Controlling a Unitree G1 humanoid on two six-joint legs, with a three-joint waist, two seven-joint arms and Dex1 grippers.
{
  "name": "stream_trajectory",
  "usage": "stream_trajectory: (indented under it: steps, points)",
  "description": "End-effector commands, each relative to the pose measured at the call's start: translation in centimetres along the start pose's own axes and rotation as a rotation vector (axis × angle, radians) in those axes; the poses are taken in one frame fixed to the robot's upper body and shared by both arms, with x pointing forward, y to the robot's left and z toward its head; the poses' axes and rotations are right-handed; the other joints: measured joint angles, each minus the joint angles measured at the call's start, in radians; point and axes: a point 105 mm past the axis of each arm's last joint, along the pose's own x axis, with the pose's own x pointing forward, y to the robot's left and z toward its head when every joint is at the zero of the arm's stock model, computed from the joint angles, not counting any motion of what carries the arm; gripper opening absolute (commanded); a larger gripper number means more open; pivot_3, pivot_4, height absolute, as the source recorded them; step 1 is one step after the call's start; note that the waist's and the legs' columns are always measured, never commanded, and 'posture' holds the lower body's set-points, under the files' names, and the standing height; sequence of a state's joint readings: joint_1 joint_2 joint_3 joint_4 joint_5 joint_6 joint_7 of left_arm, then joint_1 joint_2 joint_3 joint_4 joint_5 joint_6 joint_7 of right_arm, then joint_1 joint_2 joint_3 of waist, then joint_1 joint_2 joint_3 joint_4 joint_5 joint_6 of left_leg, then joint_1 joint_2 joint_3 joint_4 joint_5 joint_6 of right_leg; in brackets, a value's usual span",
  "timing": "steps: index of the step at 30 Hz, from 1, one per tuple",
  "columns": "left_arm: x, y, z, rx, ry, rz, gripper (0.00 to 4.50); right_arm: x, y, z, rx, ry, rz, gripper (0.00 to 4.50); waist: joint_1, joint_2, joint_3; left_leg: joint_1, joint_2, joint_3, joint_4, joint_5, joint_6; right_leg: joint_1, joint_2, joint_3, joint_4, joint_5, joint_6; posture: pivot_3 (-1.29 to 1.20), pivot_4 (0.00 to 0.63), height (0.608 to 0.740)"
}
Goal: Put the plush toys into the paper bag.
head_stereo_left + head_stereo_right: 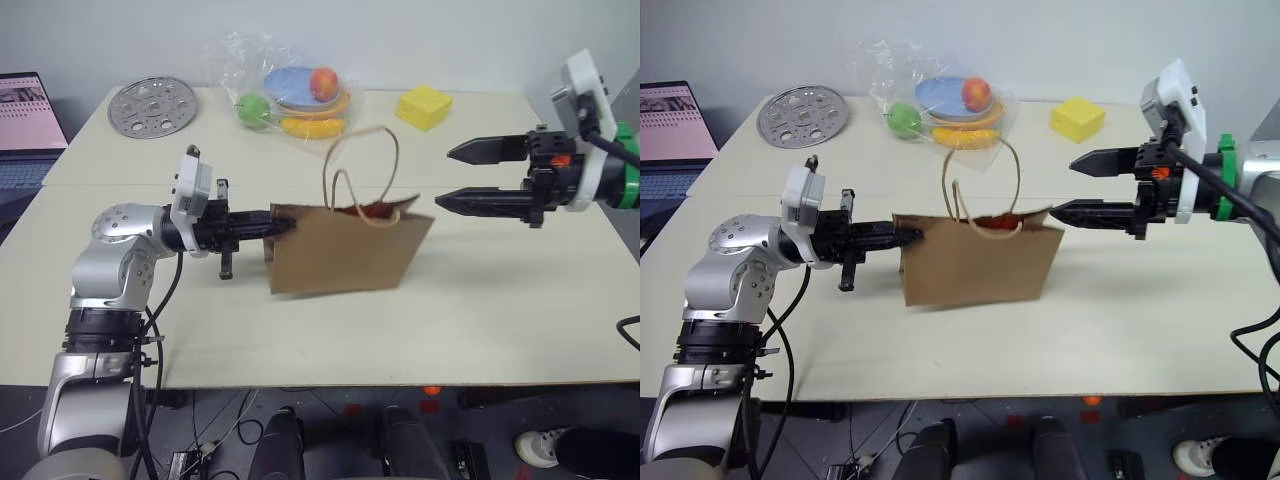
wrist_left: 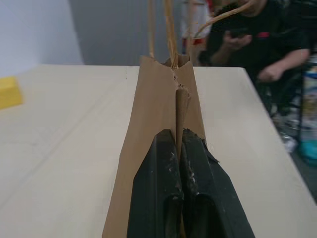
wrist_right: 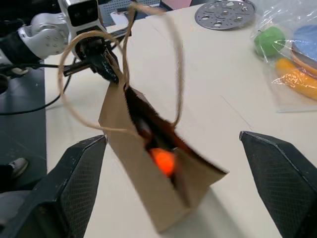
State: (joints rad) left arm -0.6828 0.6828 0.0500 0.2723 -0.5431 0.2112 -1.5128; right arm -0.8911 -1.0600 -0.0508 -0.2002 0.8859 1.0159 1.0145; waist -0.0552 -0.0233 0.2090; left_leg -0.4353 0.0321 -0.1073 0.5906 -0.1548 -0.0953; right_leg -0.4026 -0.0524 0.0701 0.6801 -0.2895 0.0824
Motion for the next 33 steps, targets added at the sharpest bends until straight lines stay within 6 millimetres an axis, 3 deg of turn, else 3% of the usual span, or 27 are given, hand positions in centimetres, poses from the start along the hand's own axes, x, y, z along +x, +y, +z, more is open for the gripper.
stream_trajectory:
  steps: [1,7,8,13,20,23,27,29,33]
  points:
    - [-0.3,0.5,-0.6,0.077,0.028,-0.051,0.04,-1.1,0.5,1.4,-0.044,-0.024,0.002,4.5,0.0,0.0,0.0,0.0,0.0,0.0,0.0,0.0,0.0,0.0,0.0,0.0,0.0,0.0,0.0,0.0,0.15,0.74]
    - [0.1,1.5,-2.6,0.112,0.07,-0.049,0.04,-1.1,1.1,0.9,-0.031,0.0,0.01,4.5,-0.001,0.0,0.0,0.0,0.0,0.0,0.0,0.0,0.0,0.0,0.0,0.0,0.0,0.0,0.0,0.0,0.15,0.74]
    - [-0.2,2.2,-2.8,0.131,0.104,-0.026,0.22,-1.0,1.1,0.8,-0.032,0.004,0.001,4.5,0.0,0.0,0.0,0.0,0.0,0.0,0.0,0.0,0.0,0.0,0.0,0.0,0.0,0.0,0.0,0.0,0.15,0.74]
    - [-0.9,3.5,-2.7,0.116,0.124,0.024,1.54,-0.6,1.0,0.8,-0.029,-0.012,-0.019,4.5,0.001,0.0,0.0,-0.001,0.0,0.0,0.001,0.0,0.0,0.0,0.0,0.0,0.0,0.0,0.0,0.0,0.15,0.74]
    - [-2.2,3.1,-1.3,0.115,0.171,0.017,3.6,0.2,0.9,0.1,-0.015,-0.024,0.005,4.5,-0.007,0.0,0.0,-0.001,0.0,-0.001,0.001,0.0,0.0,-0.001,0.0,0.0,0.001,0.0,0.0,0.0,0.15,0.74]
    - [-4.3,2.4,0.3,0.004,0.2,0.052,4.48,-0.5,0.3,-0.5,-0.01,-0.004,-0.029,4.5,-0.011,0.0,0.0,-0.001,0.0,-0.001,0.0,0.0,0.0,-0.001,0.0,0.0,0.002,0.0,0.0,0.0,0.15,0.74]
    - [-5.9,2.6,2.0,-0.043,0.207,0.17,4.48,-1.0,-0.5,-1.4,0.003,0.015,-0.093,4.5,-0.01,0.0,0.0,-0.001,0.0,-0.001,-0.001,0.0,0.0,-0.001,0.0,0.0,0.002,0.0,0.0,0.0,0.15,0.74]
    - [-8.0,4.3,4.4,-0.022,0.2,0.381,4.48,-1.8,-1.0,-2.7,0.018,0.038,-0.155,4.5,-0.003,0.0,0.0,-0.001,0.0,-0.001,0.0,0.0,0.0,-0.001,0.0,0.0,0.002,0.0,0.0,0.0,0.15,0.74]
    - [-9.1,3.1,5.6,-0.007,0.245,0.457,4.48,-2.9,-2.4,-4.9,0.047,0.059,-0.275,4.5,-0.003,0.0,0.0,-0.001,0.0,0.0,0.0,0.0,0.0,-0.001,0.0,0.0,0.001,0.0,0.0,0.0,0.15,0.74]
